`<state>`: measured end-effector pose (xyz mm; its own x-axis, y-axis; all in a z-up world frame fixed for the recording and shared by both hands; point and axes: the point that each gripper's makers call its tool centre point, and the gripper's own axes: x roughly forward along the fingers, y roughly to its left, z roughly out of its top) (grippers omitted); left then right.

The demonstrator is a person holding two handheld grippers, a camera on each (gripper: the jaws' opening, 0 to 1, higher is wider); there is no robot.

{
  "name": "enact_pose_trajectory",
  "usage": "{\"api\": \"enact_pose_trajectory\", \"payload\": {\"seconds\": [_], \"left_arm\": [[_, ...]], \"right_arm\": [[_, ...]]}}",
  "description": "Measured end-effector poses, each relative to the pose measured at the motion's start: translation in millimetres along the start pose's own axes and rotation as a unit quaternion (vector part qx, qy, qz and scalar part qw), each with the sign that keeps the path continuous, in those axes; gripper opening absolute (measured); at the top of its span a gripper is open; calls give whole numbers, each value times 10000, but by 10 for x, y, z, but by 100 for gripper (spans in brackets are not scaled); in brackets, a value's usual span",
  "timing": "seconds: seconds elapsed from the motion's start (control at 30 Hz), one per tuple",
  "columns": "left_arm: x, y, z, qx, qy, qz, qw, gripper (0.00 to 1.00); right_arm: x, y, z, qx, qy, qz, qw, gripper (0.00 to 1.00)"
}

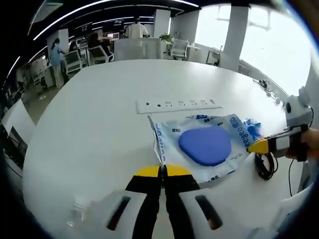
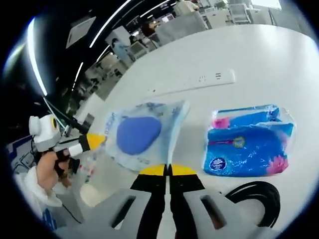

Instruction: Arrange the tabletop items into an orderly group along one side of the table until the central work area is clear of visible clutter.

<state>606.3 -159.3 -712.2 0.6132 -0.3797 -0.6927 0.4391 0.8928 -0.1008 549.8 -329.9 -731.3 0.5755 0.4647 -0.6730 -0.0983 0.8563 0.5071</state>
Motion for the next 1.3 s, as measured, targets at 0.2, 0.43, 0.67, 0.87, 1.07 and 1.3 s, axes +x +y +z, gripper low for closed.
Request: {"api": "enact_pose_trajectory", "payload": {"seconds": [0.2, 0.43, 0.67, 0.87, 1.07, 1.3], "left_arm": [[153, -11, -90, -37, 130, -14, 9999, 0], [236, -47, -155, -79, 157, -19, 9998, 0], [281, -21, -217, -97, 244, -2, 9997, 0], [313, -8, -280, -148, 276, 6, 9995, 0], [329, 4, -317, -165, 309, 65, 9994, 0], [346, 5, -345, -58, 257, 127, 9996, 1]], "right_arm": [[63, -114, -76, -62, 144, -141, 9998, 0], [99, -211, -85, 81, 130, -233, 9996, 0], [136, -224, -90, 91, 115, -254, 9996, 0], [158, -244, -118, -23, 140, -335, 9993, 0], [173, -256, -118, 25, 121, -353, 9993, 0], [169, -252, -125, 86, 89, -344, 9993, 0]]}}
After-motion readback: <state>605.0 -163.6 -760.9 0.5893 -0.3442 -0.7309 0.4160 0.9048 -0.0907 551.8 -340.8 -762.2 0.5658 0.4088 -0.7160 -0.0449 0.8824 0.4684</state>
